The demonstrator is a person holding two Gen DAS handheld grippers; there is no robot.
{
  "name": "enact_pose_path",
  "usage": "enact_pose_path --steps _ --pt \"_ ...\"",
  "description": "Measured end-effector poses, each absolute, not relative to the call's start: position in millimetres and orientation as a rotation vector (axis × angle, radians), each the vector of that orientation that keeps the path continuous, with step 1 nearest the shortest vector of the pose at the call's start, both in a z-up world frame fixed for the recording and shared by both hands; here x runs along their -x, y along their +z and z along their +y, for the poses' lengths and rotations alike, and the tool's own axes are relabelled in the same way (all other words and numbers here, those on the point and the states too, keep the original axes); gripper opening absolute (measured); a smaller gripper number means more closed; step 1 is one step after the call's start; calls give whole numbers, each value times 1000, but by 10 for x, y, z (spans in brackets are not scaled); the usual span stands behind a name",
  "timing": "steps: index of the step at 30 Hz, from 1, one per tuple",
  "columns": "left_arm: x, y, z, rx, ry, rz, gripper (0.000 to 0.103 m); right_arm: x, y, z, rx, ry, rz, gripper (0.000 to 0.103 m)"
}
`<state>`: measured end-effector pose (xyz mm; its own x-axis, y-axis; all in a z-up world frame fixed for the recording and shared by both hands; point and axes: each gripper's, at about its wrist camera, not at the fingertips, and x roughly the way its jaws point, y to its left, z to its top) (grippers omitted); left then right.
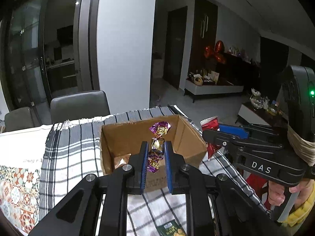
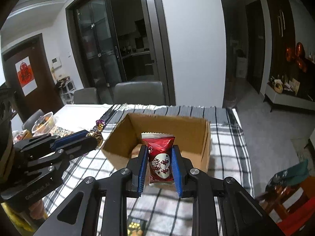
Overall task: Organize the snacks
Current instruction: 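Carry gold candy with left tool while right tool carries red candy over box, then open both tools over the box to drop the candies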
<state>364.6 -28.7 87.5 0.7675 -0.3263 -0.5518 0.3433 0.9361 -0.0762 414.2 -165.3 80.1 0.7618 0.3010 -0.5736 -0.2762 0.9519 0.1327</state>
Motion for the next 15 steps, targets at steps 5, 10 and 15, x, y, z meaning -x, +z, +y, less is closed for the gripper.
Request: enact_pose_path --steps 5,10,15 --pt "-3839 872 -333 -34 -359 592 17 -4308 777 -1668 -39 308 628 25" --pt "-4028 811 -352 -39 -349 603 17 -4514 718 -1685 -42 303 642 25" --pt "-4238 707 -371 -30 -340 634 18 -4712 647 -1694 -39 294 663 25"
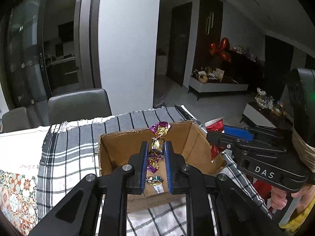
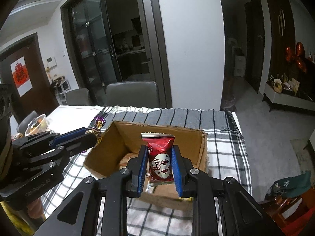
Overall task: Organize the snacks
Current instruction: 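Open both tools over the box to drop the candies, then lower left tool onto gold candy while right tool grasps pink snack bag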
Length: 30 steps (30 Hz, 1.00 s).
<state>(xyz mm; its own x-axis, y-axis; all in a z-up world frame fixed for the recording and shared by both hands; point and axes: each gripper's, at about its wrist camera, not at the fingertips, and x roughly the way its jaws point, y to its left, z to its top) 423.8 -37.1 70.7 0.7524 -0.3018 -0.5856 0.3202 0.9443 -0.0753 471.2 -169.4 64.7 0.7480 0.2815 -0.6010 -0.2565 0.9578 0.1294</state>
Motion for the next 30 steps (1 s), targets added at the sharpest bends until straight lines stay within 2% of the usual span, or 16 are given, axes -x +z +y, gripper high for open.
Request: enact_pose_path --steps 1,3,4,5,6,30 --pt "-4276 690 -369 -29 -332 637 20 -4742 639 -1693 -41 290 666 26" --pt "-4323 660 -383 -42 -315 638 37 -4788 625 -1678 -44 271 673 27" --pt "-4317 655 -395 -59 -307 624 50 -4806 606 -1685 -46 264 682 35" --pt "-4308 654 -398 -72 -293 613 57 -4803 583 -1700 -49 255 687 40" --pt "-4293 652 -393 -85 -270 604 58 -4801 581 -1706 -51 248 683 47" --pt "-3020 758 -330 -89 -285 543 60 -3434 703 -1731 7 222 594 47"
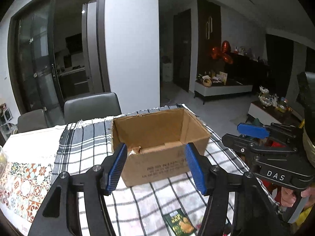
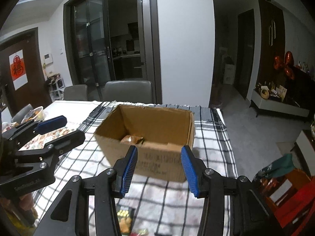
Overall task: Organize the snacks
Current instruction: 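Lower left tool onto gold candy while right tool grasps pink snack bag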
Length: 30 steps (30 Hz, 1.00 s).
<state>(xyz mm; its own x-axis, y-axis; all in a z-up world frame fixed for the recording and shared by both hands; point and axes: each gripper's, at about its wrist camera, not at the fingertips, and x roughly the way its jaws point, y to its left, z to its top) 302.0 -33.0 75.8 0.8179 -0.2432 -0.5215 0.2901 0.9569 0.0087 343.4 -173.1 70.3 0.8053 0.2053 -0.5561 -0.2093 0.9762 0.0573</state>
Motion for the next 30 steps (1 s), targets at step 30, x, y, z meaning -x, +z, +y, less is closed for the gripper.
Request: enact_pose_path --steps 30 --pt "-1852 -199 -449 -274 -513 654 50 -2254 -381 -1611 -73 202 802 47"
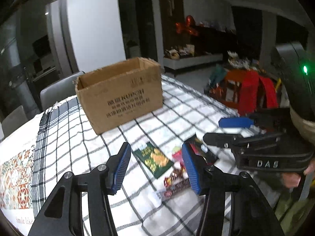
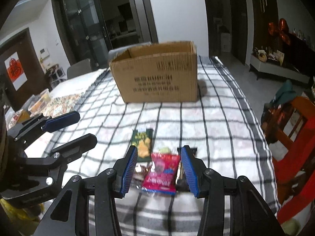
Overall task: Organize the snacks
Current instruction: 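Lower left tool onto gold candy while right tool grasps pink snack bag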
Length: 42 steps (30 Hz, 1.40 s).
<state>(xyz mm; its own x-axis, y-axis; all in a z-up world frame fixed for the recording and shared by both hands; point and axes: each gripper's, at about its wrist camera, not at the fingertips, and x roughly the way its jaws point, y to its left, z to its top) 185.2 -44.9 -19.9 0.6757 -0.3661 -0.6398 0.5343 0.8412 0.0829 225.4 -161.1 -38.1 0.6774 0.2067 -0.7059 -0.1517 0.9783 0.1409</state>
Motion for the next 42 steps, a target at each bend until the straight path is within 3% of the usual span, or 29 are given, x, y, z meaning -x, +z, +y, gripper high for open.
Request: enact_pose_path --steps 19,42 --pt "-1977 -870 -612 -511 -755 752 35 -2366 -954 -1440 -84 173 937 47" --pt "-2223 -1146 -765 -460 -789 829 32 -2601 -1190 -1386 -92 160 1014 47"
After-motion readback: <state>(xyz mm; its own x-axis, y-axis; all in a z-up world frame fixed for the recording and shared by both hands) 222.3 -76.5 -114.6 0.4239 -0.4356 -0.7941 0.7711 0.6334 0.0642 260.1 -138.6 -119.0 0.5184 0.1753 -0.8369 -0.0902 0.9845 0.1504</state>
